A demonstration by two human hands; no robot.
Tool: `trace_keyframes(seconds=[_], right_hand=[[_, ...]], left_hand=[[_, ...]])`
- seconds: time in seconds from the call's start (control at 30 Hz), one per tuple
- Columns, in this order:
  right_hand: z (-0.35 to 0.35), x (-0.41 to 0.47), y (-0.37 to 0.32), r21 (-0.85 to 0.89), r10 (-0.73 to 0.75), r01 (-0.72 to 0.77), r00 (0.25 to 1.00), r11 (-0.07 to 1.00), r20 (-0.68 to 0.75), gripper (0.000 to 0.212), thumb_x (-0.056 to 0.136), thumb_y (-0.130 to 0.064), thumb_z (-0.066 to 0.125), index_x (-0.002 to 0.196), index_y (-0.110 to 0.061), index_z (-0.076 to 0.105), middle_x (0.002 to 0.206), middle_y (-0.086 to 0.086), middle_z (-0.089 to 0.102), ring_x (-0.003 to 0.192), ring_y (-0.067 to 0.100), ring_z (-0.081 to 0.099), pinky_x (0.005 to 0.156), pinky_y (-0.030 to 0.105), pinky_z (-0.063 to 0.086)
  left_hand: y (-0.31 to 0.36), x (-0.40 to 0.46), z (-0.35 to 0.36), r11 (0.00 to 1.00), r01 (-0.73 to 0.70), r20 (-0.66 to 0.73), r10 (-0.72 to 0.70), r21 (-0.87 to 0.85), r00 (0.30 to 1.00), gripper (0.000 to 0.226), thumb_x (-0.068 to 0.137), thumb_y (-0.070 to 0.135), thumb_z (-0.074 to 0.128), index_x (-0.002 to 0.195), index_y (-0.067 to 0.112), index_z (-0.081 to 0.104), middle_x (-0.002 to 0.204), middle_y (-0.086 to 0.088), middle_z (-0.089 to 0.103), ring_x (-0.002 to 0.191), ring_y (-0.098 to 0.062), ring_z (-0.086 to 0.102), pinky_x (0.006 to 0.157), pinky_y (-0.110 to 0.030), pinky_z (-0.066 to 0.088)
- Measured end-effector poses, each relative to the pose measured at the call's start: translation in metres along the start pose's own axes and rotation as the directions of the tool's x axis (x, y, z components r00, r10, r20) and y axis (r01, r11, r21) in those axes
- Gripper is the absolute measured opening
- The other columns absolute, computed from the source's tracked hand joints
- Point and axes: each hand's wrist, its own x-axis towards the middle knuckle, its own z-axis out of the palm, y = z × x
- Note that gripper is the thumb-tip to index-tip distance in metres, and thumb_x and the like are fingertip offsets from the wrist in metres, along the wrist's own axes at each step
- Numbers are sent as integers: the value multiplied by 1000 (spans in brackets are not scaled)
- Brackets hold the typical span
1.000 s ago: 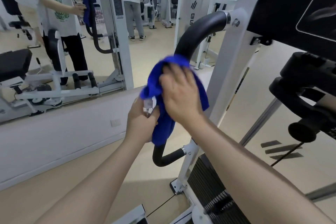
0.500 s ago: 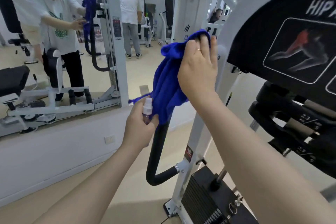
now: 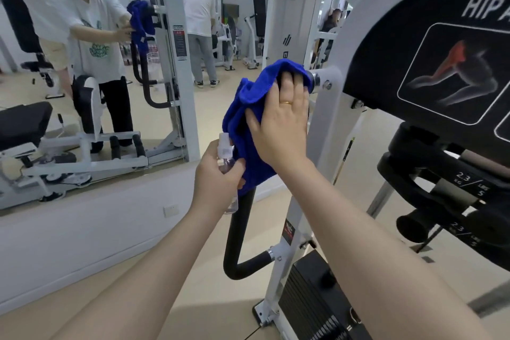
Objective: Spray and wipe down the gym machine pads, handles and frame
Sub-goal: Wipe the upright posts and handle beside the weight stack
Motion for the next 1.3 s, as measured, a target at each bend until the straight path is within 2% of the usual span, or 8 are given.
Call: trace_keyframes(seconds=[0.17,0.27,0.47,0.67,0.9,1.0,1.13,1.3], right_hand=[[-11,29,13,-67,-116,109,988,992,-106,34,92,-23,41,109,0,59,124,19,56,122,35,44,111,40,13],[-27,69,31,39,27,-25,999,999,-33,27,96,-15,35,80,-4,54,99,19,62,100,32,51,89,33,29],[0,17,9,57,-26,40,972,998,-233,31,90,-21,39,95,0,61,102,17,63,101,36,53,95,38,30],[-6,23,18,-1,-145,145,988,989,-51,48,85,-37,44,117,-2,54,118,16,56,115,35,47,106,41,22],[-39,83,36,85,228,-240,964,967,136,16,99,-27,34,94,-12,37,100,11,54,92,25,49,73,33,30],[-25,54,24,-42,-38,36,998,998,-48,26,98,-27,36,97,-4,50,96,14,60,90,30,51,77,35,28],[-6,21,10,-248,-423,374,886,894,-188,23,91,-26,45,81,-8,56,74,8,63,73,30,56,89,37,33],[30,-41,3,-214,-648,656,753,724,117,26,93,-25,44,73,-11,52,65,5,61,65,26,56,86,33,32]], left_hand=[[3,-4,-24,978,-124,60,116,167,991,31,87,8,60,105,31,50,84,-10,58,63,-21,58,57,-25,53],[-3,-8,-38,930,-200,88,181,309,979,32,85,9,62,109,28,50,83,-9,56,64,-25,57,61,-37,52],[-11,-22,-38,979,-100,-18,105,178,994,37,87,8,60,98,41,49,70,-5,58,59,-16,57,56,-22,52],[5,-17,-27,995,-66,-44,70,79,997,25,88,8,58,106,25,54,71,0,55,58,-13,55,57,-23,50],[-7,-33,-42,994,-27,-55,33,106,998,25,88,7,58,108,21,55,64,-4,54,58,-15,55,55,-16,50],[-19,-43,-48,991,-16,-91,28,134,995,22,88,6,58,105,19,54,74,-2,58,60,-16,55,54,-12,48],[-37,-53,-46,993,36,-111,-24,113,994,20,88,6,57,104,18,53,89,7,59,61,-14,55,54,-14,49],[-64,-62,-50,991,94,-109,-84,91,991,19,87,6,58,99,20,53,81,8,58,55,-8,52,53,-16,48]])
